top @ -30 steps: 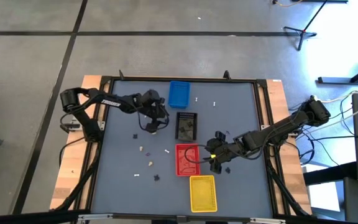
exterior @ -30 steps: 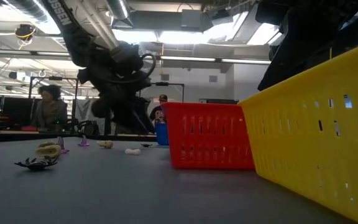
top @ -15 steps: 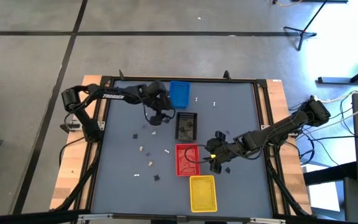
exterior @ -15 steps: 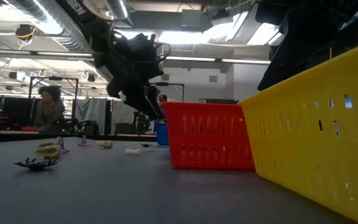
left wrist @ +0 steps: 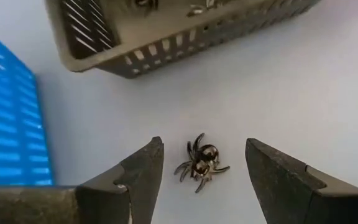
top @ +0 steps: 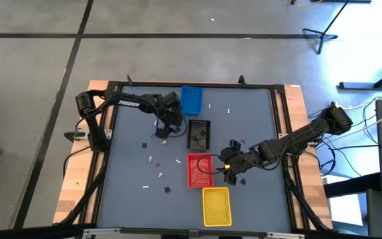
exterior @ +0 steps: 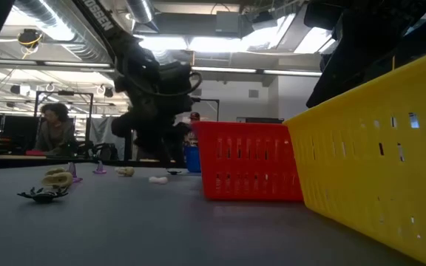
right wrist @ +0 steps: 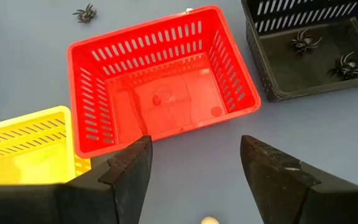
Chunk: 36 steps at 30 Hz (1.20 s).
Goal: Sort Halloween decoration
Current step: Put the black spider toy into the black bin
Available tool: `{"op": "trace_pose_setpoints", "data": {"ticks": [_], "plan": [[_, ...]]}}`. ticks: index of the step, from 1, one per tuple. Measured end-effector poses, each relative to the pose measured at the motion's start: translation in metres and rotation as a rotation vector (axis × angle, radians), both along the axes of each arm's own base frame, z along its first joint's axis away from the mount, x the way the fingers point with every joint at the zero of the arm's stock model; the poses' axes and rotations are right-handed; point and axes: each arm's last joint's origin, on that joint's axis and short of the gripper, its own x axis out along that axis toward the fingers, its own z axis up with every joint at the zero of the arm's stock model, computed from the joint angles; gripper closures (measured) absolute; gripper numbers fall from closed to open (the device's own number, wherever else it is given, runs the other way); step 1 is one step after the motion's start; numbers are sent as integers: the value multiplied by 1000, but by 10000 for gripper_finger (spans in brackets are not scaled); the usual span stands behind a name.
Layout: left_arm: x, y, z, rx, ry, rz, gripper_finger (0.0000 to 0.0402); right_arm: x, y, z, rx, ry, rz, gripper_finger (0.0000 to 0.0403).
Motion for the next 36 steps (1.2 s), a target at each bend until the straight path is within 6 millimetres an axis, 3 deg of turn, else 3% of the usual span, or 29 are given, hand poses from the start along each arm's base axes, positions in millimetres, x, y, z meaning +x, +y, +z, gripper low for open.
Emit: {"op": "trace_pose_setpoints", "data": {"ticks": [13,36], "plan": [[0,0,-5,25,29,-2,186,0,0,0,0,-1,-1,162],[1,2,-17,-9,76,51,259,0,0,0,1,-1,0,162]]}}
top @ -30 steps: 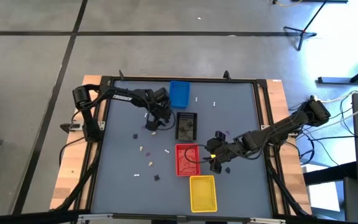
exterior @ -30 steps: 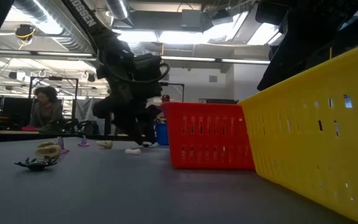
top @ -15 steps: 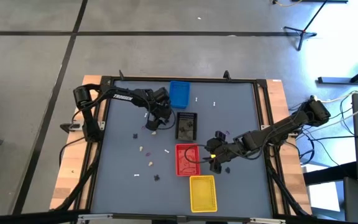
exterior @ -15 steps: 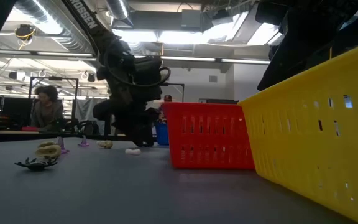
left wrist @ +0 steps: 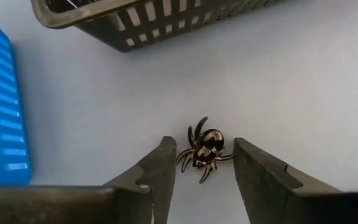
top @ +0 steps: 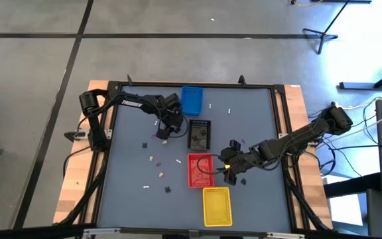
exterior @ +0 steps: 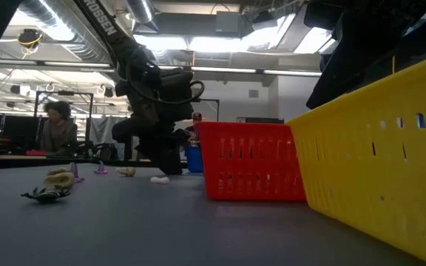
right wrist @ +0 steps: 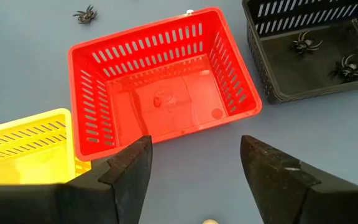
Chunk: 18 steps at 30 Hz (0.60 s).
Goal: Sort Halloween decoration
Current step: Put the black spider toy into the black bin
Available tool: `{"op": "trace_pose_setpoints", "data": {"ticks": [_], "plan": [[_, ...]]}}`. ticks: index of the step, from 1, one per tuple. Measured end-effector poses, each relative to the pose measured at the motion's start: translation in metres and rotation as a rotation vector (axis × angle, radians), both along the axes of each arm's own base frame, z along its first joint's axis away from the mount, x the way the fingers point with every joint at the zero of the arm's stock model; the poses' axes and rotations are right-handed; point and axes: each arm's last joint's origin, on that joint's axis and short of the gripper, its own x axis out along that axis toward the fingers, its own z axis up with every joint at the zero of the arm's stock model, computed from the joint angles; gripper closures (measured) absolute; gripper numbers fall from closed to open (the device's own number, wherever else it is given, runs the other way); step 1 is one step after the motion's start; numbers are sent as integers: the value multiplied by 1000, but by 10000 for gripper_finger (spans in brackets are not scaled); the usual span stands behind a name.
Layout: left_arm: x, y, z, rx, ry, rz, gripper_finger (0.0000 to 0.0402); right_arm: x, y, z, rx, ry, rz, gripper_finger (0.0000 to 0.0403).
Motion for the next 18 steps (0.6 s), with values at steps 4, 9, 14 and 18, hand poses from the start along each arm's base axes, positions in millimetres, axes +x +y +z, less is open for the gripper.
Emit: {"op": "trace_pose_setpoints", "data": {"ticks": [4,9,14,18], "plan": [[0,0,0,-1,4,4,275,0,0,0,0,0,0,162],[-1,0,0,0,6,13,283,0,0,0,0,0,0,162],[-1,0,1,-7,5,33,284,0,0,0,0,0,0,162],[-1,0,1,-17,8,49,284,0,0,0,0,0,0,162]]}}
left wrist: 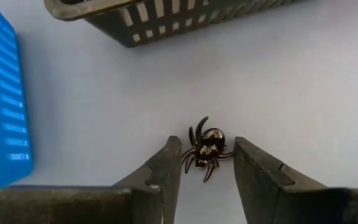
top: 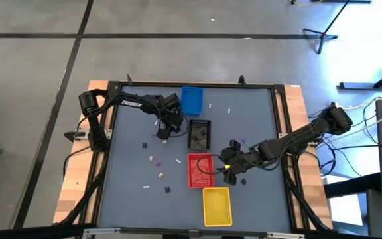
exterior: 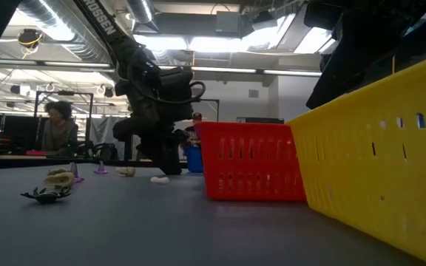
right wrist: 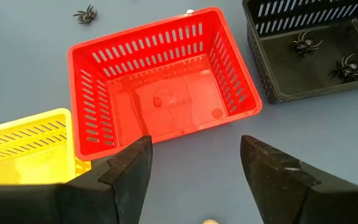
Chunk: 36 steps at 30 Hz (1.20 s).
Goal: Sort Halloween decoration
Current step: Put the black spider toy into the black bin
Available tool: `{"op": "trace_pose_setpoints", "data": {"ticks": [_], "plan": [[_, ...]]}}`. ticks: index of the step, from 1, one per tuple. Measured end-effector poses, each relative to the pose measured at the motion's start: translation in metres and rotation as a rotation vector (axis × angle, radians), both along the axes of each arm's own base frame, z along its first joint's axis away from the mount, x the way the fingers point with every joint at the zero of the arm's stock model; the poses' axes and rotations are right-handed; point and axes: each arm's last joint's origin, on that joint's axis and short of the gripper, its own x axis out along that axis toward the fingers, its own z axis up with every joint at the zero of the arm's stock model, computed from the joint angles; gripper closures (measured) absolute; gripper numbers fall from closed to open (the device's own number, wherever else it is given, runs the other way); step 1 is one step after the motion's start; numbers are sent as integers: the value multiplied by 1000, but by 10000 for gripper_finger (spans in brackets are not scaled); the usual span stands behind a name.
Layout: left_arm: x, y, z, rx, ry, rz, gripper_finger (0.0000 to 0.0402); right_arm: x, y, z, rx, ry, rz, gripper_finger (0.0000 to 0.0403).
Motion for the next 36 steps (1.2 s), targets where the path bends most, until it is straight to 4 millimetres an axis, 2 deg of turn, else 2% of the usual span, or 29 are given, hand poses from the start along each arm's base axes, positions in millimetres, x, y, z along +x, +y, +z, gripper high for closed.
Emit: {"op": "trace_pose_setpoints", "data": {"ticks": [6,13,24,36], "plan": [[-1,0,5,-7,-8,29,285,0,0,0,0,0,0,162],[-7,0,27,5,-48,56,285,0,0,0,0,0,0,162],[-11,-6,50,1,-100,76,285,0,0,0,0,0,0,162],[14,-42,60,-45,-227,28,285,0,0,0,0,0,0,162]]}}
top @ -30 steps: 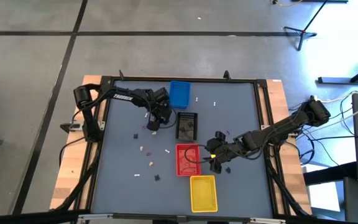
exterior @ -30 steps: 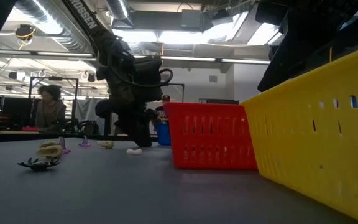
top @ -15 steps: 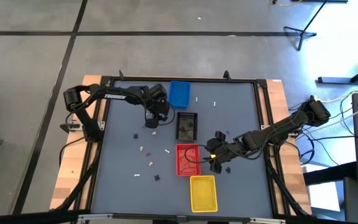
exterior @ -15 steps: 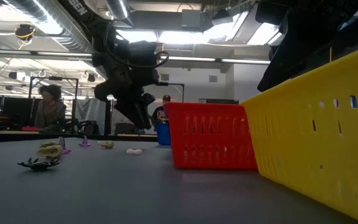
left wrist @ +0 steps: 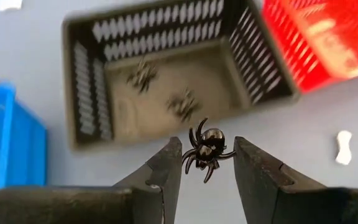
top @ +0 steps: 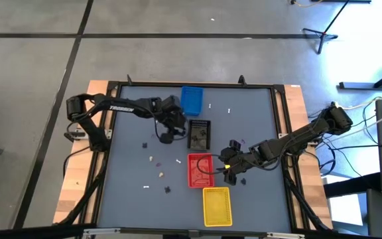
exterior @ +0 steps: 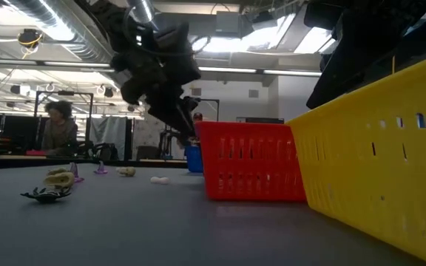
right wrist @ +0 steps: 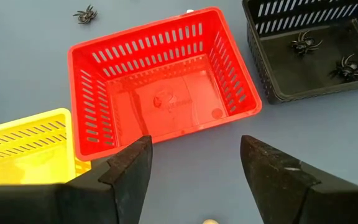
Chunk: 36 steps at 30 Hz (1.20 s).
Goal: Sort Halloween decoration
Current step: Put the black spider toy into the black bin
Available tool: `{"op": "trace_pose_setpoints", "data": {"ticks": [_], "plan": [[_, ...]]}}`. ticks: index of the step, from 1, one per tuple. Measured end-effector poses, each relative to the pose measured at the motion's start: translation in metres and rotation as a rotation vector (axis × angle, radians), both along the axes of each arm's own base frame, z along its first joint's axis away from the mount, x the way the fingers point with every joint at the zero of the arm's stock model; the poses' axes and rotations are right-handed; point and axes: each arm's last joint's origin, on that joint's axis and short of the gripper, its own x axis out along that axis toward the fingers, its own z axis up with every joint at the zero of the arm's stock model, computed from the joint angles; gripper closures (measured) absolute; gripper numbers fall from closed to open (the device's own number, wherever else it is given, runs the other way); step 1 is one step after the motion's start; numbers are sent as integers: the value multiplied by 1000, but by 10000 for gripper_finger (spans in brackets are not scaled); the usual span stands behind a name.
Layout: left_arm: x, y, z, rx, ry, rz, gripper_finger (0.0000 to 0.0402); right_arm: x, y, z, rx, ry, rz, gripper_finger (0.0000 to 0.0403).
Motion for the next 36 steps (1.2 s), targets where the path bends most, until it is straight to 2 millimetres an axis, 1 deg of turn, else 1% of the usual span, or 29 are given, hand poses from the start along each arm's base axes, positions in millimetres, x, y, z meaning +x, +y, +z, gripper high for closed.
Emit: {"op": "trace_pose_setpoints", "data": {"ticks": [8,13,16,24,27,36], "plan": [[14,-19,8,38,-116,-58,285,0,0,0,0,0,0,162],[23,-28,14,139,-195,-30,285,0,0,0,-1,0,0,162],[27,-33,17,167,-232,-27,285,0,0,0,-1,0,0,162],[31,-41,20,237,-248,19,284,0,0,0,-1,0,0,162],[31,-41,20,234,-248,21,273,0,0,0,-1,0,-1,162],[31,-41,20,167,-247,83,215,0,0,0,-1,0,-1,162]]}}
